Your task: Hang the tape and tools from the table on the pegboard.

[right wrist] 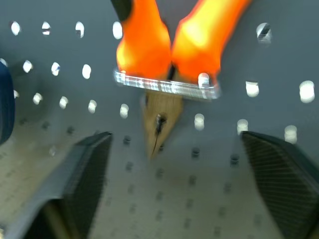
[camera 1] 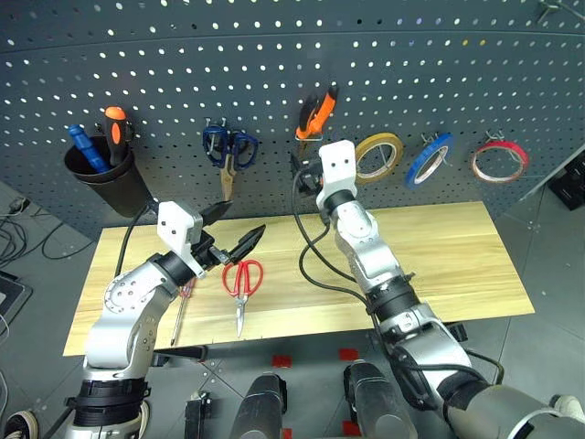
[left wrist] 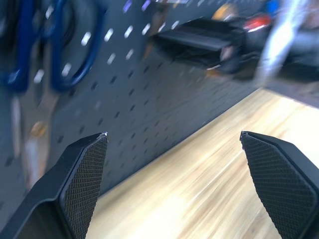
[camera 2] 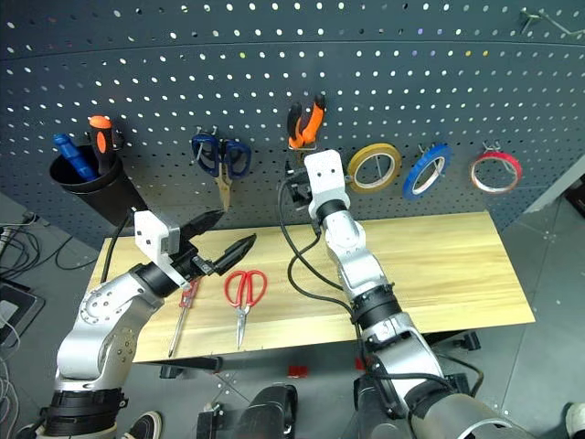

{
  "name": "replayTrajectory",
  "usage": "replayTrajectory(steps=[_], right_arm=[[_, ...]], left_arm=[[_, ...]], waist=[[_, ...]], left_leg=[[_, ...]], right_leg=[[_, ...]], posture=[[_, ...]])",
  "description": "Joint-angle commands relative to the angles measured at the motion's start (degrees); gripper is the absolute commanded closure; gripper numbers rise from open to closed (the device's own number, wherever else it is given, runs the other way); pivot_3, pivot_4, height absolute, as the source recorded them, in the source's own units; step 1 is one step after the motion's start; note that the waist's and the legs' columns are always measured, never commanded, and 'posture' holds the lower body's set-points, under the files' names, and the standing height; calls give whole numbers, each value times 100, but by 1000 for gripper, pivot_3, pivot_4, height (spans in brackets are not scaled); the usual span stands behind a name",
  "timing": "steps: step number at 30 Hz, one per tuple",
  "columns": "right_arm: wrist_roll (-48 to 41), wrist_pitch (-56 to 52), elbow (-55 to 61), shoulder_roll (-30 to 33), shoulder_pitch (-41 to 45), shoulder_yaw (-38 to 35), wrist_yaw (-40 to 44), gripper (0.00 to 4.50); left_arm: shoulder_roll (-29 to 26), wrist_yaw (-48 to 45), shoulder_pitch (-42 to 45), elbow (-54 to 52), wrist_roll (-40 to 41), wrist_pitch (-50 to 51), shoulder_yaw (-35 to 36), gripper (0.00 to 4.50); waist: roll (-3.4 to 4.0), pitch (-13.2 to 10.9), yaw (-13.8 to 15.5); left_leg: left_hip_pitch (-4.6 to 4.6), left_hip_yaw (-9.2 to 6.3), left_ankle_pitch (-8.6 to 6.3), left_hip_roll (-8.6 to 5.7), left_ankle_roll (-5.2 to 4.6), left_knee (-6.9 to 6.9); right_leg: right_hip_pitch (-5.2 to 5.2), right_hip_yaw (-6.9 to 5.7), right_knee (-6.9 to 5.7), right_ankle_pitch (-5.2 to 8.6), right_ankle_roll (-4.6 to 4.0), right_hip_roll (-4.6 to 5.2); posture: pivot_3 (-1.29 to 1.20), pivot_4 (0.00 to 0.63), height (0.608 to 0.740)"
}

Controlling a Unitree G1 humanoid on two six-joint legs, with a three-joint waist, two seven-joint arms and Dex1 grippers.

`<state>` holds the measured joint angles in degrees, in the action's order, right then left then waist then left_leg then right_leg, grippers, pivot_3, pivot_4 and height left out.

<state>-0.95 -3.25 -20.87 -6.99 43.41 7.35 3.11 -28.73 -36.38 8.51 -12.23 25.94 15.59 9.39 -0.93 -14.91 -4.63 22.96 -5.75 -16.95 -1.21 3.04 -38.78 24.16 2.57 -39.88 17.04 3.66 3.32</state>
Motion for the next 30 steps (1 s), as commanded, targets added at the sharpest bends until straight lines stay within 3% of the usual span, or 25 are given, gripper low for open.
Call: replayTrajectory(steps=[1,5,10,16,30], right_arm=[[-481,-973,1572,184,-408,273,824,30],[-1196,-2452,3248,840,-1176,536,1699,30],[-1957,-3882,4872,1852,-2064,680,2339,30],[-2409,-4231,5728,2676,-2805,982,3011,30],[-3042,-4629,6105,2798,-2834,898,3067,30]], left_arm=[[-19,168,-181,-72,-76,185,66,0],[100,924,-394,-17,-475,725,-31,0],[274,2061,-467,174,-1119,2227,-330,0],[524,2369,-811,-137,-1318,3056,-709,0],[1317,2867,-592,588,-1354,3655,-624,0]], waist=[[0,0,-7],[0,0,1],[-3,-1,36],[-7,-3,35],[-10,-5,119]], left_leg=[[-1,0,0,1,0,0],[-2,-5,-2,0,-4,1],[-1,-15,-15,-11,-27,-3],[-1,-17,-15,-7,-27,-2],[-11,-31,-15,-9,-27,-4]], right_leg=[[0,0,-1,0,0,-1],[-4,0,3,0,0,-1],[-11,-3,8,0,0,2],[-11,-5,10,1,0,0],[-40,-21,31,0,0,6]], posture=[[23,246,740],[9,253,740],[-4,259,740],[-30,267,740],[-43,272,740]])
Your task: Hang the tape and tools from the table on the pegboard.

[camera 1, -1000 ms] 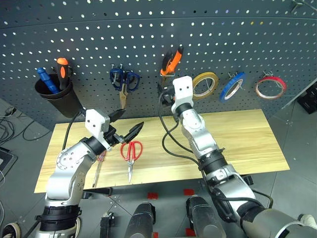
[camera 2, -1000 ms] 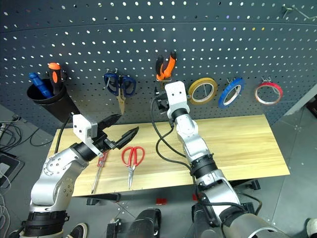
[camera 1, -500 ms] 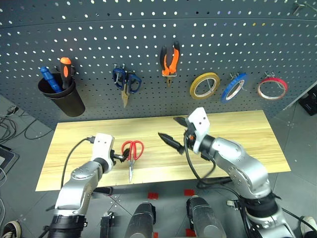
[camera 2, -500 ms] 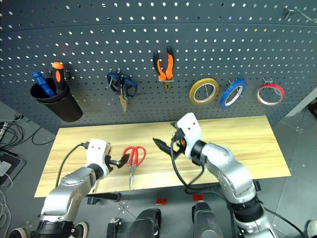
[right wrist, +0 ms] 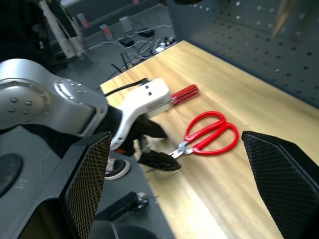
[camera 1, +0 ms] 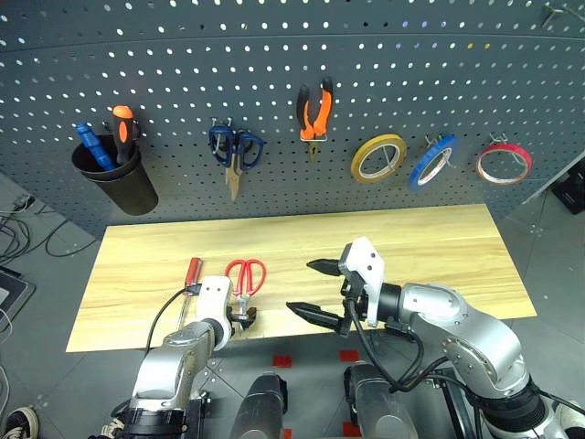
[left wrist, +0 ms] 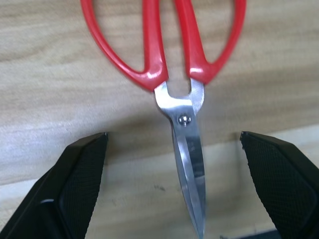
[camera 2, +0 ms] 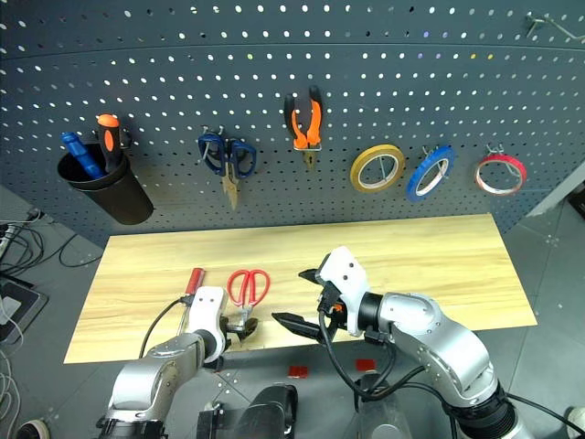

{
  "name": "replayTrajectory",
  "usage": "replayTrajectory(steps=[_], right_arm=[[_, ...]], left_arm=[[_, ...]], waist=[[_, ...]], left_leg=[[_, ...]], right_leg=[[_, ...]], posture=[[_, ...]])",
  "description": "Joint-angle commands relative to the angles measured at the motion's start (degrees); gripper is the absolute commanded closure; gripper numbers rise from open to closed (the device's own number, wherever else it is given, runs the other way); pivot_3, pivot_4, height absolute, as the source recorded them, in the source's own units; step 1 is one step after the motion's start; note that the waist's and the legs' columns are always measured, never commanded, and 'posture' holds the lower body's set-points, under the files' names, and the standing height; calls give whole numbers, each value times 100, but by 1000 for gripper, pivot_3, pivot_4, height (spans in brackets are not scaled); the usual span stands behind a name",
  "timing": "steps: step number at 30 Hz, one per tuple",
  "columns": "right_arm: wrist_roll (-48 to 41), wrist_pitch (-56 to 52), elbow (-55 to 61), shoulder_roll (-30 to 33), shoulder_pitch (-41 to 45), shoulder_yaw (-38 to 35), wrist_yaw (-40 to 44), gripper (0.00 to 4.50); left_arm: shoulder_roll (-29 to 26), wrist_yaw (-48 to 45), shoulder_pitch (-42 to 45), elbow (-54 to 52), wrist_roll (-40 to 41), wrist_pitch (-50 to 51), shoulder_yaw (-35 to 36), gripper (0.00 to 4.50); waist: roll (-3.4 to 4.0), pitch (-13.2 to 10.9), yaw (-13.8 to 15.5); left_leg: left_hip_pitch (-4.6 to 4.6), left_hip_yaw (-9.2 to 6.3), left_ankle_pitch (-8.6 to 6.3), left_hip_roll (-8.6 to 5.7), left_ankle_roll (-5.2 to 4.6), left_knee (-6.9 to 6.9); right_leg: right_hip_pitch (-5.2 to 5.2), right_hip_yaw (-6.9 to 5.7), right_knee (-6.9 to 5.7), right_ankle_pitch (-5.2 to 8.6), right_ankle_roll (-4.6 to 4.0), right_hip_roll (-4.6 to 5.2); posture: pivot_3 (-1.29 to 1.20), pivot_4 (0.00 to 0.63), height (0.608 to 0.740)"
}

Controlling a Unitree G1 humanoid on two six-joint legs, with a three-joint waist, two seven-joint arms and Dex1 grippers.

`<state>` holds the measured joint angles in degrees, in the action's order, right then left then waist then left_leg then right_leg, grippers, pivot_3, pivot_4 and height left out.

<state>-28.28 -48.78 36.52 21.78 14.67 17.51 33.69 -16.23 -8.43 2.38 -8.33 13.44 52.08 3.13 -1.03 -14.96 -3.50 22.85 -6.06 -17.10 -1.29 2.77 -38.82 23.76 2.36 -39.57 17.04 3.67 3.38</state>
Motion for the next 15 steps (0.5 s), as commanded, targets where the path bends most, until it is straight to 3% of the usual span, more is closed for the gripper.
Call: replayTrajectory(steps=[1,4,7,15], right_arm=[[-352,-108,383,-89,48,-150,-10,30],[-454,-199,412,-92,65,-222,-85,30],[-530,-290,443,-41,86,-298,-116,0],[-868,-650,441,32,266,-561,-251,0]], left_arm=[[80,82,57,246,-125,-2,-16,0],[106,87,161,380,-172,-37,-19,0],[174,112,229,476,-150,25,62,609],[72,-66,314,658,-253,-280,-30,3116]], waist=[[0,0,8],[0,0,17],[0,0,19],[0,0,17]], left_leg=[[-2,-2,0,0,0,0],[-15,-5,0,-2,0,0],[-18,-8,0,-3,0,0],[-21,-10,0,-4,0,0]], right_leg=[[-4,-1,2,0,0,0],[-24,-5,13,0,0,1],[-29,-6,16,0,0,1],[-34,-9,18,0,0,3]], posture=[[-43,272,740],[-51,272,740],[-58,272,740],[-63,268,740]])
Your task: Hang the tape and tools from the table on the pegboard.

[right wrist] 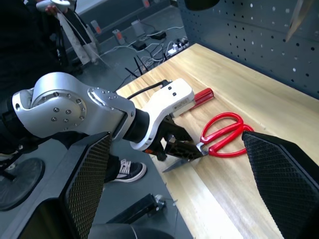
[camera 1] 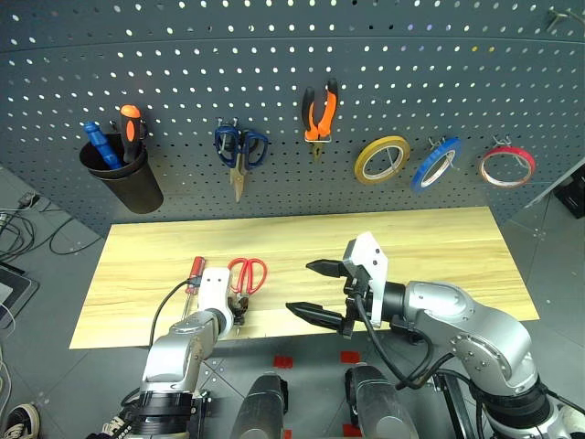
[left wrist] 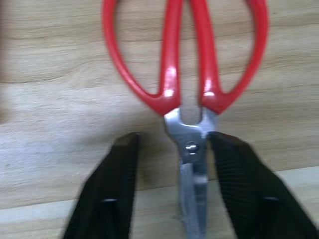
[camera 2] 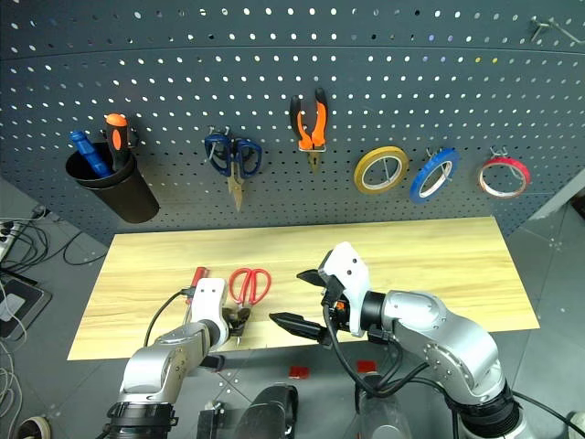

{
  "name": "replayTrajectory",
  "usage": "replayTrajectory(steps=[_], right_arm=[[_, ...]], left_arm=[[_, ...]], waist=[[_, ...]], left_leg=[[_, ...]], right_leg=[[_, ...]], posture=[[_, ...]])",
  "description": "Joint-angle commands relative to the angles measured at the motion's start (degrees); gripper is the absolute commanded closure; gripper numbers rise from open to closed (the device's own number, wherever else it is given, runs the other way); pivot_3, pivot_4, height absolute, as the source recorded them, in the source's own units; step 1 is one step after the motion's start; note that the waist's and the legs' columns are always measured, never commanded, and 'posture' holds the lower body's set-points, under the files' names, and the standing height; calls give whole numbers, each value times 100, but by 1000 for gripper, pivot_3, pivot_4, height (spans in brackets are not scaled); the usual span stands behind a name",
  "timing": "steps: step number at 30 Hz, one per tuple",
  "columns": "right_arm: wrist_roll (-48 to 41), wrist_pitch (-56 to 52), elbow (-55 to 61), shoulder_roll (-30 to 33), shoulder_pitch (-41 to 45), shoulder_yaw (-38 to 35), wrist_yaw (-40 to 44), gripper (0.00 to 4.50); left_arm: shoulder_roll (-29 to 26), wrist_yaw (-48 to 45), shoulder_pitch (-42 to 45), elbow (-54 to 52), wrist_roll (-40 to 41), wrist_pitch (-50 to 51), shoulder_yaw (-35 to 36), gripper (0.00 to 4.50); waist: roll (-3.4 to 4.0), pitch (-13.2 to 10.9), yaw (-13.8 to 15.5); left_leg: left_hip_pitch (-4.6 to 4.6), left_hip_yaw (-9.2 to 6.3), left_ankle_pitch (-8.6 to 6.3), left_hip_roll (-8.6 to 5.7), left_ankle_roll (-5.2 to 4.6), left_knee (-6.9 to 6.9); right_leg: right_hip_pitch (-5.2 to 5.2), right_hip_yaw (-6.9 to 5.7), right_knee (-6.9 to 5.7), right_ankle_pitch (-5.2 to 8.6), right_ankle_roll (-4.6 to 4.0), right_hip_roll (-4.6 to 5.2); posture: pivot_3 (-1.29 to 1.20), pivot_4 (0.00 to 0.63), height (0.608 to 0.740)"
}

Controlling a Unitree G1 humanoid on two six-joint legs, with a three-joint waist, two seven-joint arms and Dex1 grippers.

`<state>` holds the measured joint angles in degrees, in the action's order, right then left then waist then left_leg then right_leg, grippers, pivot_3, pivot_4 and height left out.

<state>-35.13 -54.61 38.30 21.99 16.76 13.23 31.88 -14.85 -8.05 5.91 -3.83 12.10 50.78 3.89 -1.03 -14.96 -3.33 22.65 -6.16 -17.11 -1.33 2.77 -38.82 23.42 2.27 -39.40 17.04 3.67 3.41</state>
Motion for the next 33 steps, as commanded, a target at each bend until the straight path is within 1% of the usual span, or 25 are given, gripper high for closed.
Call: replayTrajectory(steps=[1,3,4,11,13,16,18,21,24,26,29,33], right_arm=[[-193,-78,260,20,68,-139,-88,0],[-198,-100,272,37,80,-143,-121,0],[-197,-107,279,45,83,-143,-133,0],[-126,29,355,95,40,-207,-253,0],[-118,129,378,135,46,-230,-206,0],[114,619,391,184,29,-179,-92,0],[314,963,387,299,32,-94,15,0],[432,1297,372,443,55,-5,256,0],[434,1501,368,461,83,4,394,0],[433,1639,368,410,100,-14,433,0],[206,1703,344,202,131,-156,377,0],[62,1670,235,17,286,-309,295,0]], left_arm=[[-107,-163,-27,242,-144,-230,-148,3399],[-212,-297,-33,276,-204,-423,-252,4030],[-260,-349,-46,278,-233,-504,-289,4192],[-842,-903,-446,-96,-441,-1512,-416,4190],[-1084,-1041,-592,-291,-669,-2148,-484,4190],[-1408,-1116,-832,-618,-1013,-3041,-491,4190],[-1529,-1006,-1028,-889,-1195,-3543,-342,4190],[-1670,-851,-1339,-1304,-1492,-4568,-92,4190],[-1669,-650,-1635,-1614,-1717,-5361,195,4190],[-1565,-505,-1821,-1843,-1776,-5729,410,4190],[-1330,-303,-1920,-2122,-1789,-5796,603,4190],[-1069,-189,-1712,-2348,-1711,-5593,726,4190]], waist=[[0,0,0],[0,0,-1],[0,0,-1],[0,0,-22],[0,-1,-11],[1,-1,0],[1,-1,4],[0,-1,5],[1,-1,9],[0,0,7],[0,0,11],[0,0,14]], left_leg=[[0,0,0,0,0,0],[0,0,0,0,0,0],[0,1,0,0,0,0],[4,-3,0,5,1,7],[7,-6,0,6,1,9],[16,-10,0,5,1,9],[16,-8,0,3,1,9],[17,-5,0,2,1,10],[17,-6,0,5,1,14],[16,-6,0,5,1,15],[17,-3,0,2,0,14],[17,-4,0,1,0,11]], right_leg=[[0,0,0,0,0,0],[0,-1,0,0,0,0],[0,0,2,0,0,0],[1,-2,17,-1,-1,-1],[3,-5,21,-2,-3,0],[3,-9,35,-7,-8,6],[3,-8,38,-8,-7,14],[3,-8,43,-8,-6,29],[4,-10,42,-8,-6,30],[4,-10,42,-8,-6,30],[3,-9,43,-8,-6,30],[-1,-13,40,-9,-5,8]], posture=[[-63,268,740],[-63,268,740],[-63,268,740],[-69,261,740],[-65,257,740],[-64,256,740],[-62,253,740],[-57,251,740],[-51,248,740],[-42,244,740],[-35,241,740],[-21,232,740]])
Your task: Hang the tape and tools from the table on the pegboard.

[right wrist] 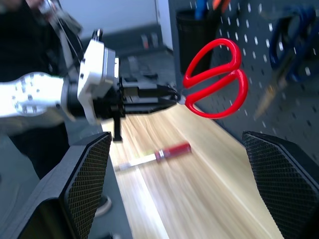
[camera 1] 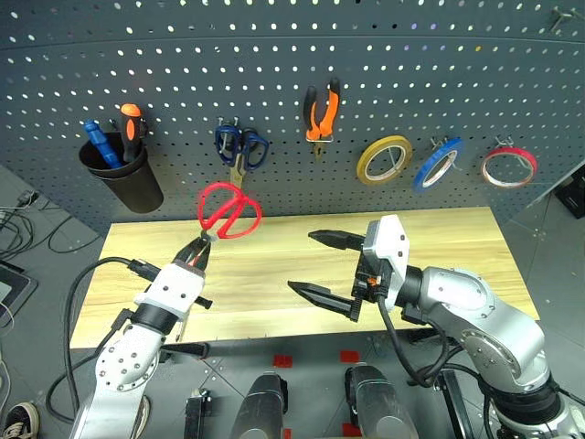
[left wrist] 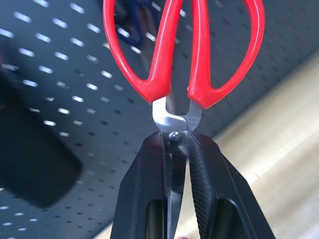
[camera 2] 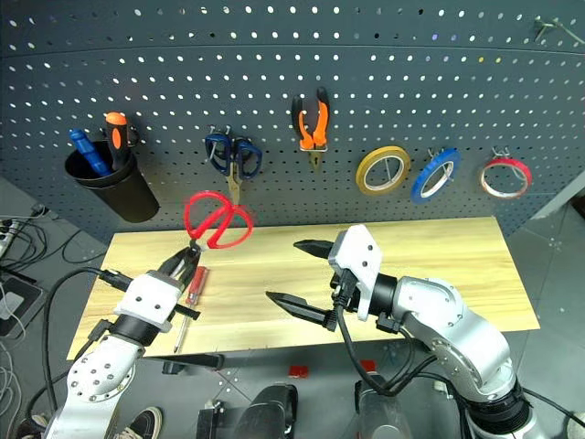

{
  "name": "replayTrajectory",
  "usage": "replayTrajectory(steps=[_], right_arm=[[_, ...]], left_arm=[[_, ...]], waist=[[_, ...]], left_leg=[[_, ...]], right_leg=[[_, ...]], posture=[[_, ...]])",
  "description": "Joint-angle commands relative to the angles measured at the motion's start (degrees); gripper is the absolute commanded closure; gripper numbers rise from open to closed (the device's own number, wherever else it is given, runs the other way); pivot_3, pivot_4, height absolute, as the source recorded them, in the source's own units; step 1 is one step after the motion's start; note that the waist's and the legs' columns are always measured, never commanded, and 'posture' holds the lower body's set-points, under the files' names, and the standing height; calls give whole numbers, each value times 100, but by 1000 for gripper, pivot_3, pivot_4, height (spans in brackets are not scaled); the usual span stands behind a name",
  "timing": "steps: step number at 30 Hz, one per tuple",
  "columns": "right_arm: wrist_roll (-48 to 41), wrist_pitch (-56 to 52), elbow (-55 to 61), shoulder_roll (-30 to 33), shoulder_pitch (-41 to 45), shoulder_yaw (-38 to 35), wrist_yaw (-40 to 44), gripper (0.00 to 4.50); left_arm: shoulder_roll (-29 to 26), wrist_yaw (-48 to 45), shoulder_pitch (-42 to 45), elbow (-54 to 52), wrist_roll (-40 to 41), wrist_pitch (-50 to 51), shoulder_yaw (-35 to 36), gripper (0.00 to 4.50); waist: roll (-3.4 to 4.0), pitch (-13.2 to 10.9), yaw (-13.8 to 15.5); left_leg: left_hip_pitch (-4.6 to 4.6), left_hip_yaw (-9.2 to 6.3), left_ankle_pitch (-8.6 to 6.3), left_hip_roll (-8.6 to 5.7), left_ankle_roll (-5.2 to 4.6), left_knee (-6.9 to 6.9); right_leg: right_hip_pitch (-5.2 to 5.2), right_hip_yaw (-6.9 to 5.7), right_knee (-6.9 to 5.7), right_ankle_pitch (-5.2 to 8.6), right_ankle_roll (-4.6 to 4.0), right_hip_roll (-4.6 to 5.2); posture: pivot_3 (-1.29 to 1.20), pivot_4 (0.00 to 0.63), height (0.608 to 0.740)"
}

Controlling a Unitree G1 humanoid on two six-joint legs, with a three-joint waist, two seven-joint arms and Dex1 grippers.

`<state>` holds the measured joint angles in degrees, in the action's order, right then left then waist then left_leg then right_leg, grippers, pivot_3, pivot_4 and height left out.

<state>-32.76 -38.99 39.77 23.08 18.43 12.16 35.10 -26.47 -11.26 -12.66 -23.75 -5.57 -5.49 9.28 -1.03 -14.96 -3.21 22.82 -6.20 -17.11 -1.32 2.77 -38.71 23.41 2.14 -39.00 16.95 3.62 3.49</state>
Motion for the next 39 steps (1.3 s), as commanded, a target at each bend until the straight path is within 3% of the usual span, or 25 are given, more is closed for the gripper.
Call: replayTrajectory(steps=[1,10,28,34,39], right_arm=[[-182,114,49,-125,170,-216,-49,0],[-105,197,-221,-407,609,-305,-214,0],[-126,176,-196,-606,965,-353,-519,0],[-180,116,-123,-584,972,-319,-541,0],[228,159,-42,-216,716,104,-367,0]], left_arm=[[149,123,259,-377,93,128,166,4190],[342,32,1220,6,-50,589,-201,4190],[654,96,1908,860,40,900,-355,4190],[852,106,1862,691,321,1352,-210,2401],[1002,-88,1126,303,911,1928,95,952]], waist=[[-1,1,15],[-2,1,6],[-2,1,-16],[-2,1,-20],[-2,1,-55]], left_leg=[[0,0,0,0,0,-1],[-1,-1,1,1,2,-4],[2,0,2,3,3,-5],[2,1,2,3,4,-6],[1,2,5,6,9,-4]], right_leg=[[0,-1,-1,-1,1,-1],[-1,-3,-4,-2,2,-9],[7,2,-5,-2,2,-11],[7,2,-6,-2,2,-11],[10,4,-5,-2,2,-12]], posture=[[-21,232,740],[-44,235,740],[-69,241,740],[-71,240,740],[-63,243,740]])
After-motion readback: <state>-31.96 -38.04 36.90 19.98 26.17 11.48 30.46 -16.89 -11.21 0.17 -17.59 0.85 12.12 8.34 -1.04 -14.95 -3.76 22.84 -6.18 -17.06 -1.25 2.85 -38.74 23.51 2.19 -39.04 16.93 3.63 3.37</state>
